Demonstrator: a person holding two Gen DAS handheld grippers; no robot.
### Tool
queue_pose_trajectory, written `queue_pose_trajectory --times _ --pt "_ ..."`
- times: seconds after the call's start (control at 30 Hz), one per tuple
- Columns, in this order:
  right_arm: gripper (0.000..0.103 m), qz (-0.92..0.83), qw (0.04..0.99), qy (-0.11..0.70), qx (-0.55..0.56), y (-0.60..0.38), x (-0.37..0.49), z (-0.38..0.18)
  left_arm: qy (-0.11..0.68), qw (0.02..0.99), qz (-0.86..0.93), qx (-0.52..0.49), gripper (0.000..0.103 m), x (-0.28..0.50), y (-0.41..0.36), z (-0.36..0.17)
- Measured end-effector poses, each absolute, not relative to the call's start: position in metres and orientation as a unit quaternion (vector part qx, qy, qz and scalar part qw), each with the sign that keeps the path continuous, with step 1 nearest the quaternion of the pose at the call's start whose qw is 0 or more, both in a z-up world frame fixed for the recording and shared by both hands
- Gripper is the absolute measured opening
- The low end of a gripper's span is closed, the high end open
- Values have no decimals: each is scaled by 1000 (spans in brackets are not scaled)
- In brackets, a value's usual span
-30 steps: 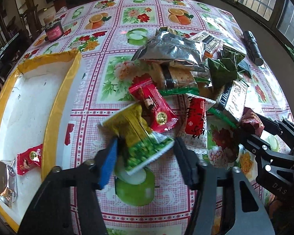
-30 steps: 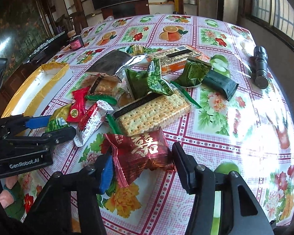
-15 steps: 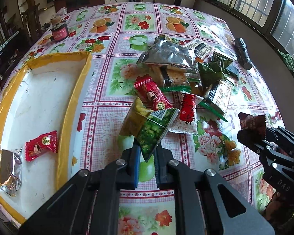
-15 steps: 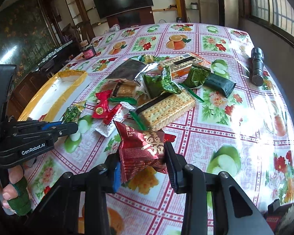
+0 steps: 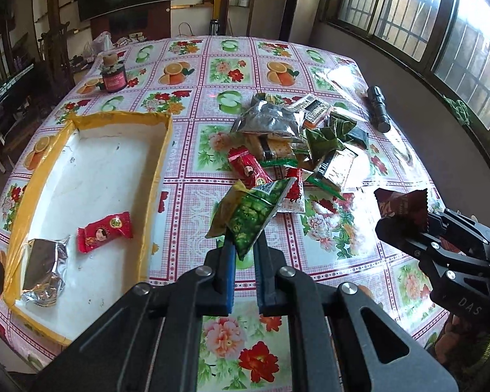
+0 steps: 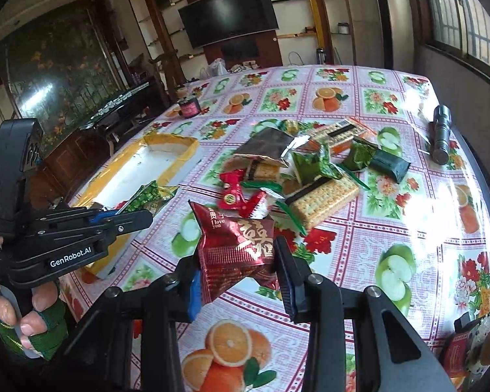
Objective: Organize snacks
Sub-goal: 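Carry both bags over the white tray and open both tools to drop them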
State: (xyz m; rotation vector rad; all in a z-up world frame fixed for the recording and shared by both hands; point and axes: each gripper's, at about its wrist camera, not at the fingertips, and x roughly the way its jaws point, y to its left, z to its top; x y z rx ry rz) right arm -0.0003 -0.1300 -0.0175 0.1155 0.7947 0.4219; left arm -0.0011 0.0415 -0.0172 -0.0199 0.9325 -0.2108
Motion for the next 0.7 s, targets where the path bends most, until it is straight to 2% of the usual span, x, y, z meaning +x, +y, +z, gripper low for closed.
queue_pose_trajectory --times 0.7 --pt "38 318 876 361 29 -35 5 6 390 918 70 -11 11 -21 142 13"
